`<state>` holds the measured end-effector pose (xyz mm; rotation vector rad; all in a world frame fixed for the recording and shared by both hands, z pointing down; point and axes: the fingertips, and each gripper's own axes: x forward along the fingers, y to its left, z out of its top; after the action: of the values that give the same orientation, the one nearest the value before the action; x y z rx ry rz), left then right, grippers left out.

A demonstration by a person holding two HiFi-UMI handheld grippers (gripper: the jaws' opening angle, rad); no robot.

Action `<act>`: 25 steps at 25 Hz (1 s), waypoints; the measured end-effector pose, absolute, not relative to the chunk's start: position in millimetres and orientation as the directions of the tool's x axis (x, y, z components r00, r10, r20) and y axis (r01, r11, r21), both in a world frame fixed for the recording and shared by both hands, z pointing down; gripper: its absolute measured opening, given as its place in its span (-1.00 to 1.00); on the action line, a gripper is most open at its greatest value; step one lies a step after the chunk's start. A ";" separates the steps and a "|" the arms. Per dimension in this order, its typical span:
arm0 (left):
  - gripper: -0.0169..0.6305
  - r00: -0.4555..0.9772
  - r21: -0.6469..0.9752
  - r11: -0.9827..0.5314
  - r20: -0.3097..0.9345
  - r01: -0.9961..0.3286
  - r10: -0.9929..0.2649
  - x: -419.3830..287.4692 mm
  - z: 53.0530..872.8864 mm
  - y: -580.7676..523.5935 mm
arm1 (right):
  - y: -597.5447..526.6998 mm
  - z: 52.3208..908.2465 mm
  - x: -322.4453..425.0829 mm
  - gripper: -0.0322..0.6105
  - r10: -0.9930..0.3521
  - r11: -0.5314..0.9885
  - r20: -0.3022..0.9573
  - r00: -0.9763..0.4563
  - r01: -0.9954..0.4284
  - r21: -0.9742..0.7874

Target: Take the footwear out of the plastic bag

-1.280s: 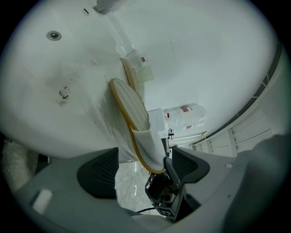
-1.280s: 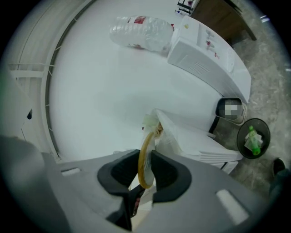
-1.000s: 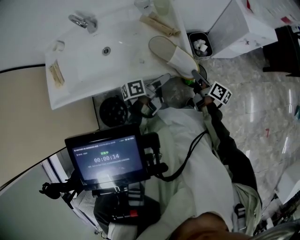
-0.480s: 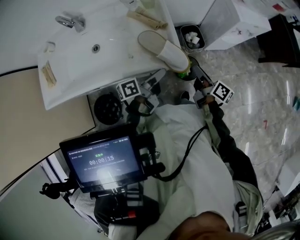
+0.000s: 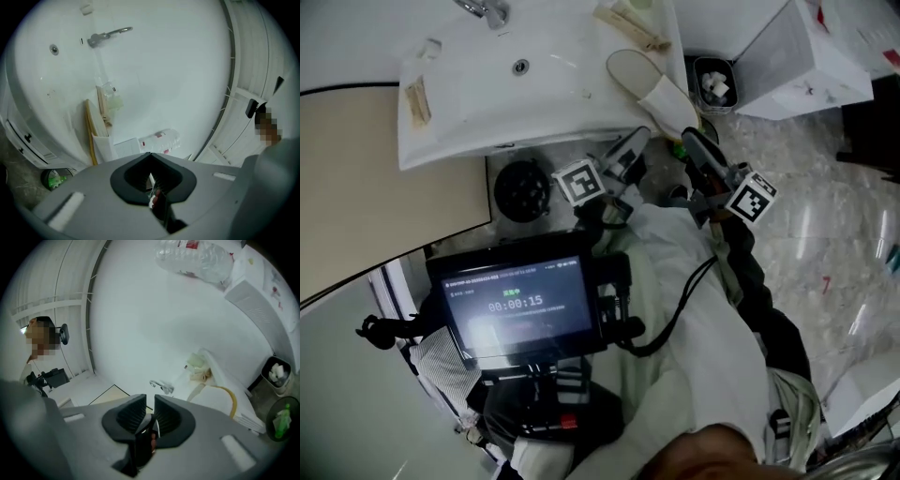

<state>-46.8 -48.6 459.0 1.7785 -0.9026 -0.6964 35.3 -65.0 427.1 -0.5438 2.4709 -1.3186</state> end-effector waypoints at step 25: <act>-0.92 0.493 0.933 -0.218 -0.052 -0.285 -0.868 -62.6 476.9 -35.8 | -43.9 464.5 29.9 -0.89 -0.420 0.496 0.030 -0.907 -0.257 -0.829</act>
<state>-62.6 -35.8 476.9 1.7534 -0.9792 -0.7414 29.9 -43.9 464.5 -0.5860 2.5613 -1.3745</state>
